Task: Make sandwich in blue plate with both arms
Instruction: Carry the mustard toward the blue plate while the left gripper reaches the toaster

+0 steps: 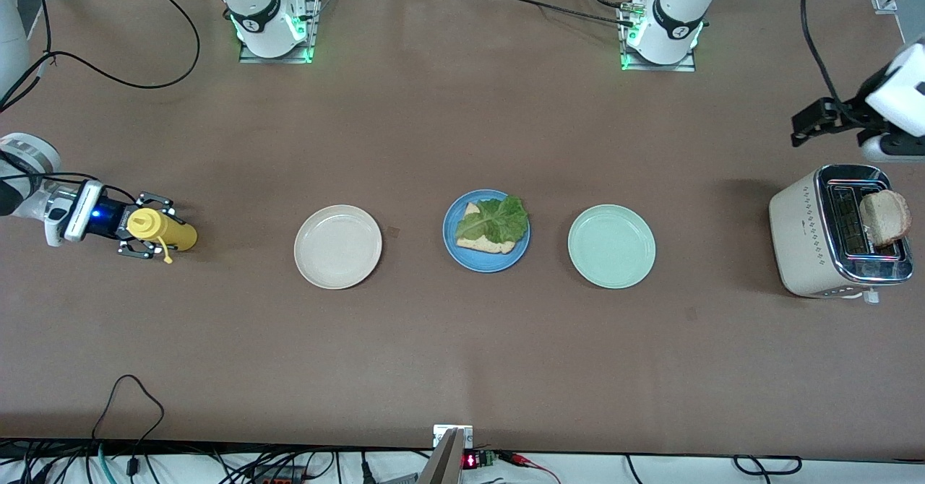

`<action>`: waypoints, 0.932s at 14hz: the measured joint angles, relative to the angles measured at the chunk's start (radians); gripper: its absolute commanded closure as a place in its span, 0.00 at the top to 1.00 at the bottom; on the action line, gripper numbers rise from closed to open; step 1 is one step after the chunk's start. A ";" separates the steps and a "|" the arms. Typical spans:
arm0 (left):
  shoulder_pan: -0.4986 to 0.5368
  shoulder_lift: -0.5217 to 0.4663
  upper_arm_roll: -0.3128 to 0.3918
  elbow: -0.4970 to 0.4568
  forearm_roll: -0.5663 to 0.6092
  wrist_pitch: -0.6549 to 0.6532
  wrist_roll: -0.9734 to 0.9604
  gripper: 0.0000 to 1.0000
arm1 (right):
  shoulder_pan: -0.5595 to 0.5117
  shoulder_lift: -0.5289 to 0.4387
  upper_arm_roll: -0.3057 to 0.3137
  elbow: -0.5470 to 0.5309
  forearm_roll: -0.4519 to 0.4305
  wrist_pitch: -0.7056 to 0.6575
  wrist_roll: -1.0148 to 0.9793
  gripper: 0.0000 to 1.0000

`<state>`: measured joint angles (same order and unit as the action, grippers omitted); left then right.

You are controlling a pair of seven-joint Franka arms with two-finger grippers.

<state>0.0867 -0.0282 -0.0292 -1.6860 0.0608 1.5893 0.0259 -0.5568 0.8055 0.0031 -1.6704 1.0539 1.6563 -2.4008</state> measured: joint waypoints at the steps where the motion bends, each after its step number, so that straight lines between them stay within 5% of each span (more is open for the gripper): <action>1: 0.027 0.009 0.004 0.001 0.005 0.002 0.001 1.00 | 0.014 -0.010 0.007 0.015 -0.003 0.008 -0.002 0.00; 7: 0.172 0.104 0.007 0.012 0.095 0.067 0.172 1.00 | 0.333 -0.244 0.023 0.066 -0.259 0.246 0.335 0.00; 13: 0.357 0.255 0.008 0.012 0.071 0.239 0.460 1.00 | 0.767 -0.312 0.022 0.055 -0.720 0.529 0.881 0.00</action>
<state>0.4433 0.2267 -0.0211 -1.6744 0.1315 1.8287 0.4862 0.2102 0.4932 0.0256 -1.6158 0.3335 2.1850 -1.5201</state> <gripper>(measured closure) 0.000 0.489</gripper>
